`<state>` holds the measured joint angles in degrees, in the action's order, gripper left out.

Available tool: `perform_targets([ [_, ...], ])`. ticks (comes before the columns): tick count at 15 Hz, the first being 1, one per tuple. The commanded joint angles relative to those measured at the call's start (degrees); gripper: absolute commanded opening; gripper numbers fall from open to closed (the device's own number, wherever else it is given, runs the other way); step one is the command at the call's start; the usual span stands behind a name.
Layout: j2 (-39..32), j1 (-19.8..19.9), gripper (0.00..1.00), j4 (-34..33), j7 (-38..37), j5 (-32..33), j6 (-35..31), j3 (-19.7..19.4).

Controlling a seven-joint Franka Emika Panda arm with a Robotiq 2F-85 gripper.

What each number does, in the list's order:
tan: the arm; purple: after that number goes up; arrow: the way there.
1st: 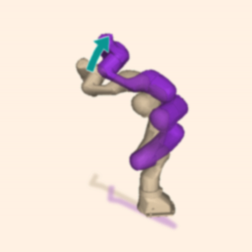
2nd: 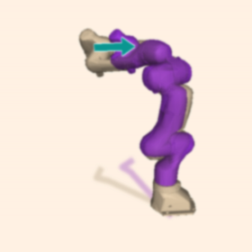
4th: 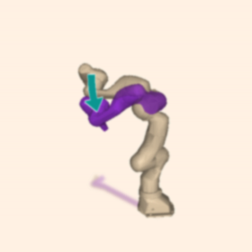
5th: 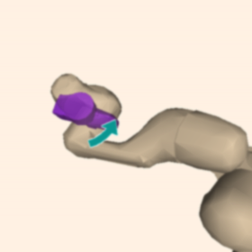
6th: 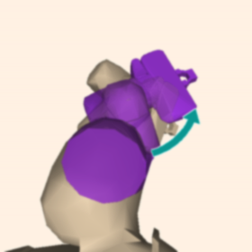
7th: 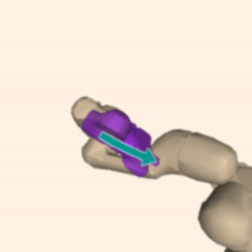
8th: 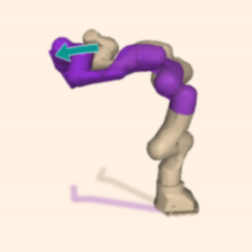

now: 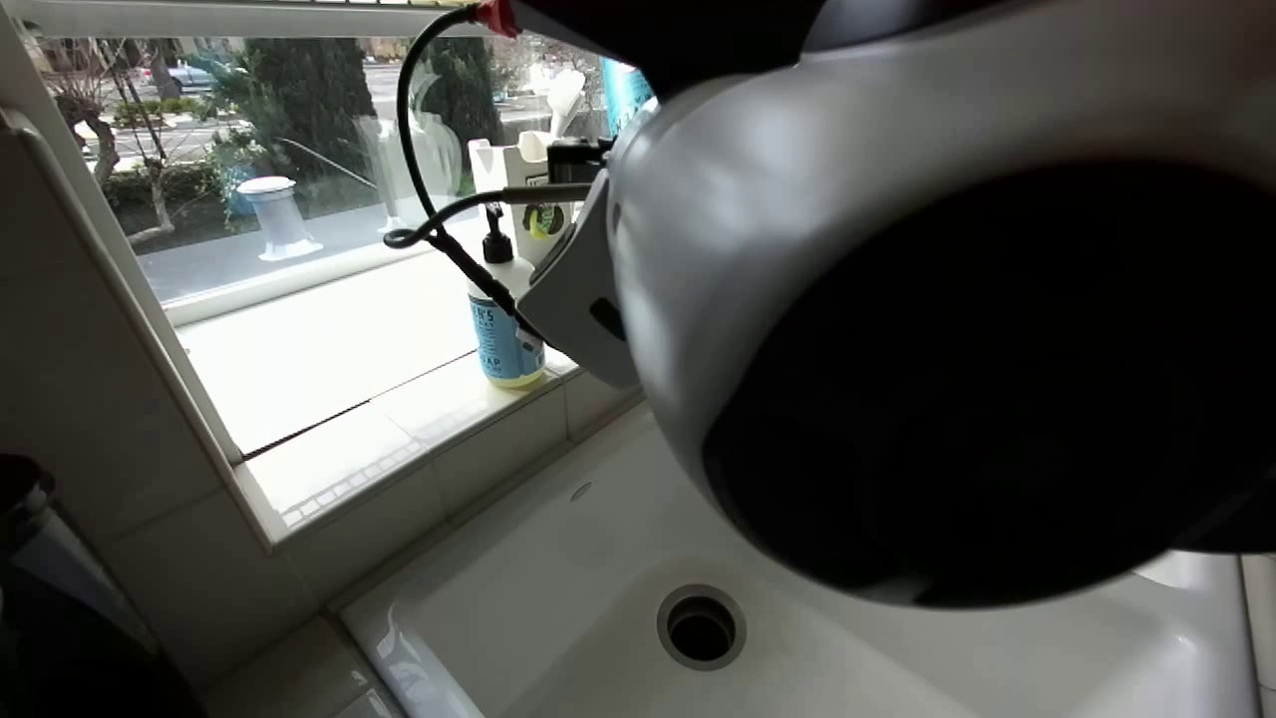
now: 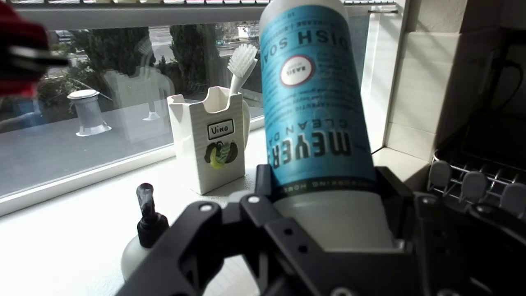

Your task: Pour the contents in the bottle into the sink

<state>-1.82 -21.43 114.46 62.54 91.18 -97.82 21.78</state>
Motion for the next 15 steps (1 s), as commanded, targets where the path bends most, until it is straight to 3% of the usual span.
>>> perform_targets([
  [1,-0.99,-1.13,0.38,0.81,-0.29,3.3,2.84,0.62],
  [15,-1.33,-0.43,0.38,4.22,0.5,12.92,8.21,-0.58],
])
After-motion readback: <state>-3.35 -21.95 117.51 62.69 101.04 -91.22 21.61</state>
